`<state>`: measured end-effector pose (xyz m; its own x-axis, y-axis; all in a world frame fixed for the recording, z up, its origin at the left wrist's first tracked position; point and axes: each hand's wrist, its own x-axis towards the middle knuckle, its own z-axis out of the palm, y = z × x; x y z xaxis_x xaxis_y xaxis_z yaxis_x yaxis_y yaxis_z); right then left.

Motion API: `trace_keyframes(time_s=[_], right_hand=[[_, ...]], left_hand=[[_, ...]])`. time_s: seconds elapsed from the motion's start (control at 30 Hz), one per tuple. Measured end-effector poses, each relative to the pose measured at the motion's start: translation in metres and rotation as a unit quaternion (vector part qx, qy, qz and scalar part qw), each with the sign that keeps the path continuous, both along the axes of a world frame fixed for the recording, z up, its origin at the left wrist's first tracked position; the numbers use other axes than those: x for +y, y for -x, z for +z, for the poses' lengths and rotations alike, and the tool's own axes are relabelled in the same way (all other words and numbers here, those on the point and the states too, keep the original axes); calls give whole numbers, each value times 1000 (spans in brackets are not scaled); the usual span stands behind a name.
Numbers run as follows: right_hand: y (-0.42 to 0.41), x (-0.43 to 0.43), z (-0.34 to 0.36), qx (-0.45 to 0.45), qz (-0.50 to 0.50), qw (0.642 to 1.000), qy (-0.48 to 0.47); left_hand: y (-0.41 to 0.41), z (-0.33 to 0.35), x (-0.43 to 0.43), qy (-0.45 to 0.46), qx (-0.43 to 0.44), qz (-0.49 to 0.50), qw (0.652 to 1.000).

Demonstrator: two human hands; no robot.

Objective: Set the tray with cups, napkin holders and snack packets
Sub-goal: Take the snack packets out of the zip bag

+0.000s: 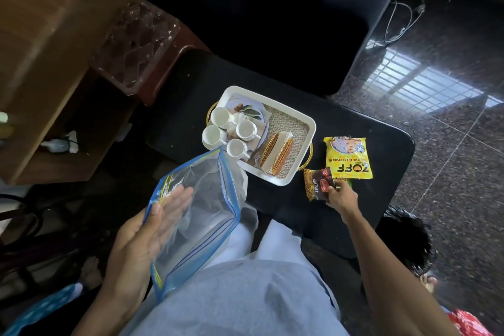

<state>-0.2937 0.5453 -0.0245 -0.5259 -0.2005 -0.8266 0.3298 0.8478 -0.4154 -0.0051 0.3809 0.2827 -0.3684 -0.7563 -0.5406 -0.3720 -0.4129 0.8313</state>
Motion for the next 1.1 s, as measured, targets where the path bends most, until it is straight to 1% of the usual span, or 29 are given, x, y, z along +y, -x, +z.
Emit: trace_keyframes(time_s=[0.07,0.13,0.2,0.27,0.33,0.4,0.47,0.57,0.67,0.7,0.73,0.77,0.83,0.97,1.03,1.1], right_hand=[[0,5,5,13,14,1000,-6],[1,12,13,41,55,997,-23],[2,18,26,98,138,984,-46],[1,18,43,172,230,957,-41],[-3,10,65,215,252,943,15],[-13,-6,92,222,240,938,113],[-27,-24,123,218,255,918,210],[-54,-55,169,171,308,878,324],[-79,-88,201,123,383,831,383],[-88,-98,208,110,395,821,397],[-97,-108,212,101,398,818,404],[-106,-115,214,94,393,822,401],[-124,-127,214,95,366,840,390],[-149,-140,212,174,288,862,379],[-158,-141,213,200,225,873,383],[-166,-140,217,197,133,888,393]], left_hand=[[-1,-1,-1,-6,6,-2,1000],[-2,-1,-2,-5,12,-1,1000],[-2,1,-2,3,12,-2,1000],[-3,1,-3,4,16,5,1000],[-4,3,-7,2,16,2,1000],[-6,5,-11,-2,15,-14,1000],[-9,6,-17,-8,15,-39,999],[-17,5,-29,-22,20,-77,997],[-28,7,-46,-47,37,-123,991],[-30,8,-53,-55,46,-133,988],[-31,10,-59,-65,58,-135,987],[-33,10,-66,-78,71,-131,986],[-34,10,-79,-103,95,-112,984],[-39,1,-97,-135,116,-107,978],[-44,-6,-101,-140,109,-71,982],[-52,-21,-104,-94,66,-40,993]])
